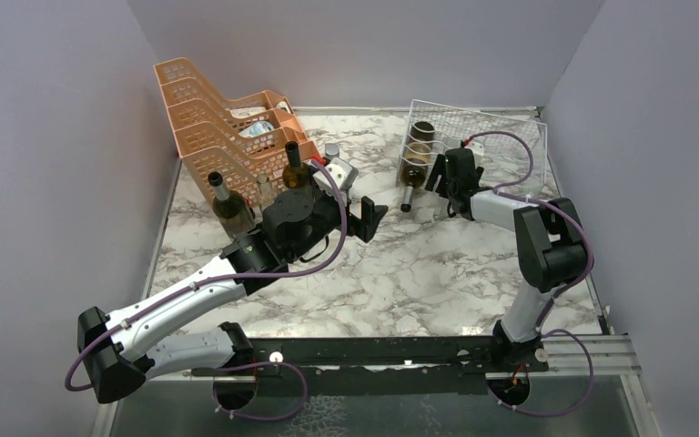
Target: Put the wine bottle on the wine rack
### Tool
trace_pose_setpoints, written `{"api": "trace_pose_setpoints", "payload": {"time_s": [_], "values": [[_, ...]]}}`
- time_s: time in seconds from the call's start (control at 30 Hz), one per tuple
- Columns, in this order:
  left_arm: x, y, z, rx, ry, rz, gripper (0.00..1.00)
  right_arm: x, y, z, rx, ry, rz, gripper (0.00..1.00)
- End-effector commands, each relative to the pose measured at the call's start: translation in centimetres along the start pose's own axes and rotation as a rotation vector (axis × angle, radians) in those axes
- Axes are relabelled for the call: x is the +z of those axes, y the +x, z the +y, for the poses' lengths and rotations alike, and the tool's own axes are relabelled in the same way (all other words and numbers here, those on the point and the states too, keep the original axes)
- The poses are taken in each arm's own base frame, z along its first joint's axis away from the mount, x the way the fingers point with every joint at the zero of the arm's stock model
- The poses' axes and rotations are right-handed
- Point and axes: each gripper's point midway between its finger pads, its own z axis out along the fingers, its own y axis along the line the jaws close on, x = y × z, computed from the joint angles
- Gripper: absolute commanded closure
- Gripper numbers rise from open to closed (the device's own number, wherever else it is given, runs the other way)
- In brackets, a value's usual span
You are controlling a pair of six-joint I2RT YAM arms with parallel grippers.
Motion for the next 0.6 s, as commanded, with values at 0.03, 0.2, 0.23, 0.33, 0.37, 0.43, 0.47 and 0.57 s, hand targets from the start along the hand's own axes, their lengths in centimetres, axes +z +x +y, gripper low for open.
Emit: {"api": "trace_pose_setpoints", "payload": {"time_s": [0.03,0.2,0.23,0.33,0.37,0.43,0.47,0.57], "values": [[-0.4,-1.6,-0.9,-0.01,0.037,-0.03,0.01,-1.2,-3.1,0.2,0.021,-0.006,-0.085,0.18],[-0.5,-1.9,-0.8,-0.009,0.033,-0.035,0.01,-2.9,-3.0,-0.3,0.033,-0.003,-0.057,0.15],[-0.4,-1.9,-0.8,-0.009,0.033,-0.034,0.01,-3.3,-2.8,-0.4,0.032,-0.001,-0.044,0.15],[-0.5,-1.9,-0.8,-0.013,0.032,-0.033,0.01,-4.5,-2.1,-0.8,0.019,-0.002,-0.002,0.15],[-0.5,-1.9,-0.8,-0.014,0.031,-0.033,0.01,-4.9,-1.8,-1.1,0.015,0.002,0.015,0.15],[-0.5,-1.9,-0.8,-0.018,0.029,-0.031,0.01,-5.8,-0.9,-1.5,0.002,0.006,0.054,0.15],[-0.5,-1.9,-0.8,-0.02,0.03,-0.032,0.01,-6.2,-0.3,-1.8,-0.006,0.009,0.078,0.15],[-0.7,-2.0,-0.7,-0.023,0.028,-0.035,0.01,-7.3,1.7,-2.2,-0.03,-0.004,0.158,0.16]]}}
